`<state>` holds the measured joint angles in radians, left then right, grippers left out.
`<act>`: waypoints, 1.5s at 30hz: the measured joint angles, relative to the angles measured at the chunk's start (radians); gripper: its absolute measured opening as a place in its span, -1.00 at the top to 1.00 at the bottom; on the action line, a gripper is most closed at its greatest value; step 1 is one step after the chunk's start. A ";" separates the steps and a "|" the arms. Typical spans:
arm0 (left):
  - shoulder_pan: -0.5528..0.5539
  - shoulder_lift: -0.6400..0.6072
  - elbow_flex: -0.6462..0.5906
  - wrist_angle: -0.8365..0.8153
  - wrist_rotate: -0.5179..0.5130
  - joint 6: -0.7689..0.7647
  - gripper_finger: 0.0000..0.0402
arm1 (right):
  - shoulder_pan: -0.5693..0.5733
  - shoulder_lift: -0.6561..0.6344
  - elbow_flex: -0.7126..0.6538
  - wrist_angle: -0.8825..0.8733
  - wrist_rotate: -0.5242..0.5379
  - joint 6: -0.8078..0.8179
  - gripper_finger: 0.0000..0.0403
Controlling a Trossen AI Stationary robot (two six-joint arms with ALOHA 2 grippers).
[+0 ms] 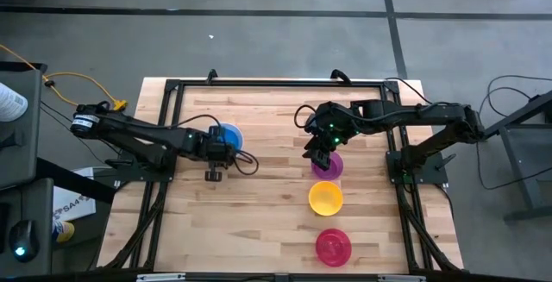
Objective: Nest bowls inside each other
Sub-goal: Stack the purple bowl on the blue bowl
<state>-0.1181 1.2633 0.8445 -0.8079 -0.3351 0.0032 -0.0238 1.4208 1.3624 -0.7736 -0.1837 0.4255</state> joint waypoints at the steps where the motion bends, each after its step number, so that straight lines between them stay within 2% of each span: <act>1: 0.000 0.000 0.013 -0.017 0.000 0.000 0.65 | 0.000 0.000 0.000 0.000 0.000 0.000 0.30; 7: 0.000 0.000 0.089 -0.073 0.042 -0.033 0.65 | 0.000 0.000 0.000 0.000 0.005 -0.003 0.30; 12: -0.001 0.000 0.138 -0.065 0.179 -0.042 0.65 | 0.000 0.000 0.000 -0.019 0.053 0.015 0.30; 16: -0.006 0.000 0.155 -0.052 0.258 -0.042 0.65 | 0.000 0.000 0.000 -0.102 0.116 0.059 0.30; 25: -0.067 0.001 0.159 0.032 0.267 -0.032 0.65 | -0.001 0.000 -0.002 -0.273 0.214 0.182 0.30; 36: -0.141 0.001 0.159 0.043 0.265 -0.031 0.65 | 0.000 0.002 -0.215 -0.233 0.213 0.315 0.30; 45: -0.146 0.001 0.159 0.051 0.262 -0.034 0.65 | 0.000 0.002 -0.338 -0.202 0.216 0.363 0.30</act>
<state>-0.2637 1.2639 1.0031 -0.7572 -0.0727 -0.0307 -0.0242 1.4223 1.0241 -0.9756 0.0324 0.7886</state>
